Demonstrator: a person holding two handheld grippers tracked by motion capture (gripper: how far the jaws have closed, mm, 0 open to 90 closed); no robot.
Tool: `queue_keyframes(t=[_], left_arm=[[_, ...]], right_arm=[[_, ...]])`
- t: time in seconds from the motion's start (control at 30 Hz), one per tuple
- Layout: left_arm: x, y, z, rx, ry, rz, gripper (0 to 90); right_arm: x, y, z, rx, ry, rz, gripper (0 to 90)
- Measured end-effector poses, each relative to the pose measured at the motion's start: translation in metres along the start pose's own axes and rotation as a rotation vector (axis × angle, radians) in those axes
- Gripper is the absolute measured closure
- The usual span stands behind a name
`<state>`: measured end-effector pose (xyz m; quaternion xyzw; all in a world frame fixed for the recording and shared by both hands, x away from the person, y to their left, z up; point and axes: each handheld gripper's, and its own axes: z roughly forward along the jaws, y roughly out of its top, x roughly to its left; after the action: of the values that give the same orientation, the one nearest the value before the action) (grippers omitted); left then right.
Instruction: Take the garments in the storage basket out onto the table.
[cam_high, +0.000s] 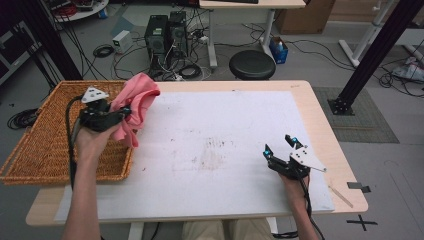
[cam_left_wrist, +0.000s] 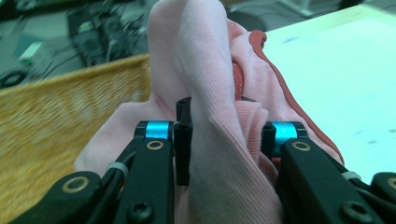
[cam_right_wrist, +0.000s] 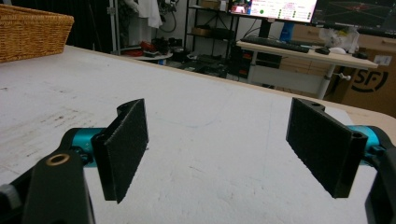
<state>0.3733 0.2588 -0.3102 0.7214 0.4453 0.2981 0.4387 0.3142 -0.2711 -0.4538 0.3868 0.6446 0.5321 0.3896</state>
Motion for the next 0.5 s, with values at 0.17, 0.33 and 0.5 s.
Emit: queue_keyframes(t=[0.17,0.33,0.5], left_arm=[[-0.035,0.012,0.017,-0.025,-0.077,0.042,69.1],[-0.066,0.019,0.035,-0.049,-0.143,0.053,69.0],[-0.092,0.021,0.052,-0.06,-0.19,0.055,68.9]], right_arm=[[0.0,0.0,0.0,0.0,0.0,0.001,20.6],[0.0,0.0,0.0,0.0,-0.001,0.0,20.6],[0.0,0.0,0.0,0.0,-0.001,0.0,20.6]])
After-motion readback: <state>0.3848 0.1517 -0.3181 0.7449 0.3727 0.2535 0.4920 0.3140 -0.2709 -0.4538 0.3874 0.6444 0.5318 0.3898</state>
